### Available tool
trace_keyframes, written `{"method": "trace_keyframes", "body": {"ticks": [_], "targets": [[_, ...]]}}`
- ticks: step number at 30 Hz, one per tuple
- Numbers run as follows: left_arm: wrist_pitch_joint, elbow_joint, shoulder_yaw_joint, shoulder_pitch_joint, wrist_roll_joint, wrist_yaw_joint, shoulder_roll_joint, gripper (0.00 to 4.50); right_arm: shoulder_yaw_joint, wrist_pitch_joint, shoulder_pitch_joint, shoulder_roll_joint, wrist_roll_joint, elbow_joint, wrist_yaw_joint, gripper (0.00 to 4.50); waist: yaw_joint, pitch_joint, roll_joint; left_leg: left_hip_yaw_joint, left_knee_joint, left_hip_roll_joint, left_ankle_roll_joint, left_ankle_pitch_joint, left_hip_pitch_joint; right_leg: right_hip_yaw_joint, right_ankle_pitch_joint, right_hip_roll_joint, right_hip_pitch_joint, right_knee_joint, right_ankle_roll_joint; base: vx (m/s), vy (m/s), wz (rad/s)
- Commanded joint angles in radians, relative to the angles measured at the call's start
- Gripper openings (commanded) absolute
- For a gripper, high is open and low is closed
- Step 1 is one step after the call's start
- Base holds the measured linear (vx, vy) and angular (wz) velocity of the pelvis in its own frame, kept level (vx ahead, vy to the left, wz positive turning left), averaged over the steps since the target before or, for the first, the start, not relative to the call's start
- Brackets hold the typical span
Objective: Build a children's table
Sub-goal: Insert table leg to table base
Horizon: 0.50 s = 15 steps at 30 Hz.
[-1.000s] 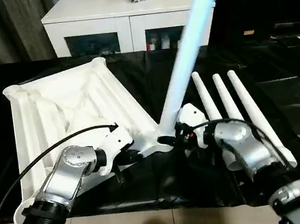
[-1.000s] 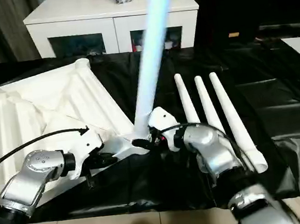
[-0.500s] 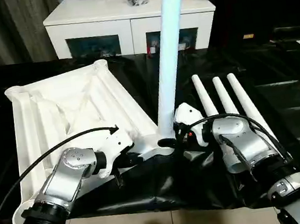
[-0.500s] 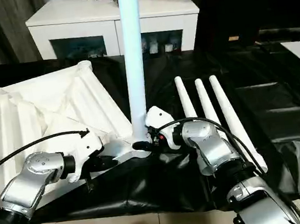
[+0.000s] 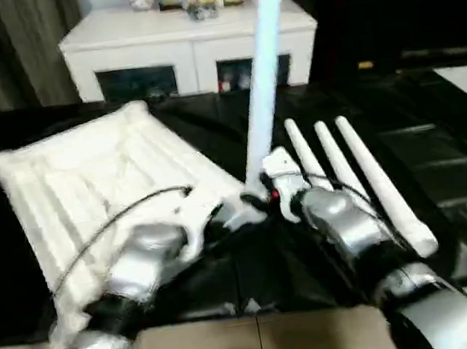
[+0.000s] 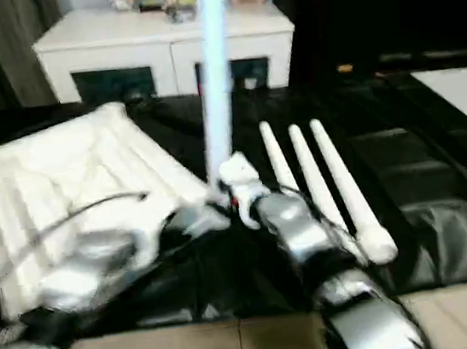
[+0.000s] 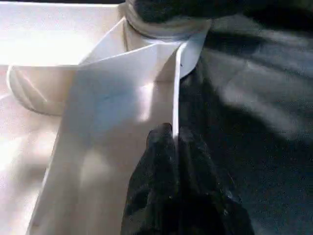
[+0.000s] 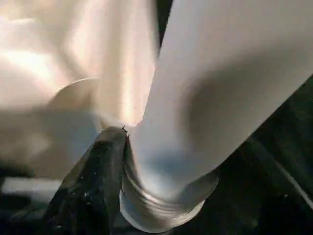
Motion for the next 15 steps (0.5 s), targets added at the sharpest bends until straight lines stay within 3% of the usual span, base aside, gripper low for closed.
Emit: {"method": "trace_keyframes", "body": {"ticks": [1, 2, 3, 4, 5, 6, 7, 8, 9, 10, 11, 12, 13, 15], "targets": [[0.02, 0.029, 0.019, -0.05, 0.002, 0.126, -0.07, 0.0, -0.019, 0.103, 0.049, 0.05, 0.034, 0.17, -0.115, 2.48, 0.01, -0.009, 0.022, -0.007, -0.193, 0.08, -0.045, -0.911, -0.027, 0.004, -0.305, -0.015, 0.057, 0.065, -0.083, -0.111, 0.012, 0.13], [0.027, 0.034, 0.019, -0.059, 0.004, 0.14, -0.087, 0.0, -0.026, 0.097, 0.039, 0.059, 0.035, 0.186, -0.152, 2.48, 0.036, -0.008, 0.023, 0.016, -0.222, 0.089, -0.04, -0.914, -0.048, 0.016, -0.258, -0.012, 0.067, 0.113, -0.085, -0.111, 0.012, 0.13], [0.027, 0.034, 0.019, -0.059, 0.004, 0.14, -0.087, 0.0, -0.026, 0.097, 0.039, 0.059, 0.035, 0.186, -0.152, 2.48, 0.052, -0.014, -0.018, 0.052, -0.183, 0.065, -0.019, -0.779, -0.001, 0.07, -0.413, -0.029, 0.015, 0.076, -0.054, -0.071, -0.064, 0.23], [0.033, 0.035, 0.022, -0.065, 0.003, 0.15, -0.097, 0.0, -0.035, 0.096, 0.031, 0.066, 0.034, 0.198, -0.179, 2.48, 0.041, 0.003, -0.063, 0.035, 0.109, -0.008, -0.009, -0.445, 0.149, 0.077, -1.066, -0.136, -0.179, -0.177, -0.007, -0.005, -0.108, 0.13], [0.041, 0.033, 0.026, -0.07, 0.007, 0.159, -0.104, 0.0, -0.039, 0.091, 0.021, 0.071, 0.022, 0.211, -0.209, 2.48, 0.026, 0.003, -0.075, 0.022, 0.125, -0.009, 0.011, -0.308, 0.115, 0.103, -1.178, -0.157, -0.153, -0.187, 0.005, 0.029, -0.073, -0.24], [0.044, 0.031, 0.027, -0.07, 0.008, 0.16, -0.104, 0.0, -0.038, 0.09, 0.018, 0.073, 0.017, 0.215, -0.215, 2.48, 0.032, 0.004, -0.046, -0.036, 0.039, 0.013, 0.018, -0.231, -0.017, 0.109, -1.026, -0.181, -0.002, -0.107, -0.018, 0.028, -0.017, -0.39], [0.057, 0.021, 0.031, -0.068, 0.01, 0.162, -0.103, 0.0, -0.041, 0.087, 0.008, 0.078, 0.007, 0.226, -0.23, 2.48, 0.037, -0.031, -0.014, -0.036, -0.049, 0.031, -0.044, -0.266, -0.009, 0.054, -0.618, -0.089, 0.021, -0.055, -0.048, 0.057, 0.074, -0.37], [0.057, 0.021, 0.031, -0.068, 0.01, 0.162, -0.103, 0.0, -0.041, 0.087, 0.008, 0.078, 0.007, 0.226, -0.23, 2.48, 0.029, -0.024, -0.02, -0.041, -0.063, 0.037, -0.045, -0.33, -0.006, 0.049, -0.432, -0.059, -0.005, -0.025, -0.072, 0.0, 0.0, 0.0], [0.061, 0.021, 0.033, -0.065, 0.014, 0.163, -0.093, 0.0, -0.045, 0.083, -0.001, 0.083, 0.004, 0.236, -0.23, 2.48, 0.025, -0.029, -0.002, -0.032, -0.07, 0.041, -0.051, -0.391, 0.015, 0.054, -0.203, -0.049, -0.016, -0.012, -0.135, 0.0, 0.0, 0.0], [0.062, 0.017, 0.036, -0.058, 0.016, 0.16, -0.08, 0.0, -0.052, 0.08, -0.007, 0.087, 0.006, 0.243, -0.227, 2.48, 0.015, -0.024, -0.015, -0.018, -0.073, 0.037, -0.035, -0.435, 0.015, 0.056, -0.19, -0.051, -0.018, -0.02, -0.174, -0.033, -0.023, 0.18], [0.064, 0.02, 0.038, -0.057, 0.018, 0.164, -0.075, 0.0, -0.059, 0.076, -0.015, 0.09, 0.007, 0.254, -0.232, 2.48, 0.015, -0.018, -0.012, -0.017, -0.075, 0.035, -0.03, -0.473, 0.013, 0.056, -0.262, -0.051, -0.02, -0.026, -0.171, 0.0, 0.0, 0.0], [0.066, 0.023, 0.039, -0.056, 0.02, 0.168, -0.07, 0.0, -0.072, 0.067, -0.022, 0.095, 0.013, 0.264, -0.235, 2.48, 0.006, -0.006, -0.023, -0.016, -0.071, 0.027, -0.035, -0.623, 0.032, 0.05, -0.542, -0.052, -0.047, -0.063, -0.097, 0.0, 0.0, 0.0], [0.066, 0.023, 0.039, -0.056, 0.02, 0.168, -0.07, 0.0, -0.072, 0.067, -0.022, 0.095, 0.013, 0.264, -0.235, 2.48, 0.005, -0.009, -0.022, -0.02, -0.069, 0.026, -0.034, -0.637, 0.035, 0.05, -0.58, -0.056, -0.048, -0.065, -0.077, 0.0, 0.0, 0.0], [0.064, 0.029, 0.041, -0.058, 0.02, 0.173, -0.066, 0.0, -0.079, 0.059, -0.027, 0.098, 0.016, 0.273, -0.238, 2.48, 0.002, -0.019, -0.017, -0.027, -0.08, 0.029, -0.029, -0.594, 0.015, 0.056, -0.524, -0.061, -0.031, -0.059, -0.068, 0.0, 0.0, 0.0]]}}
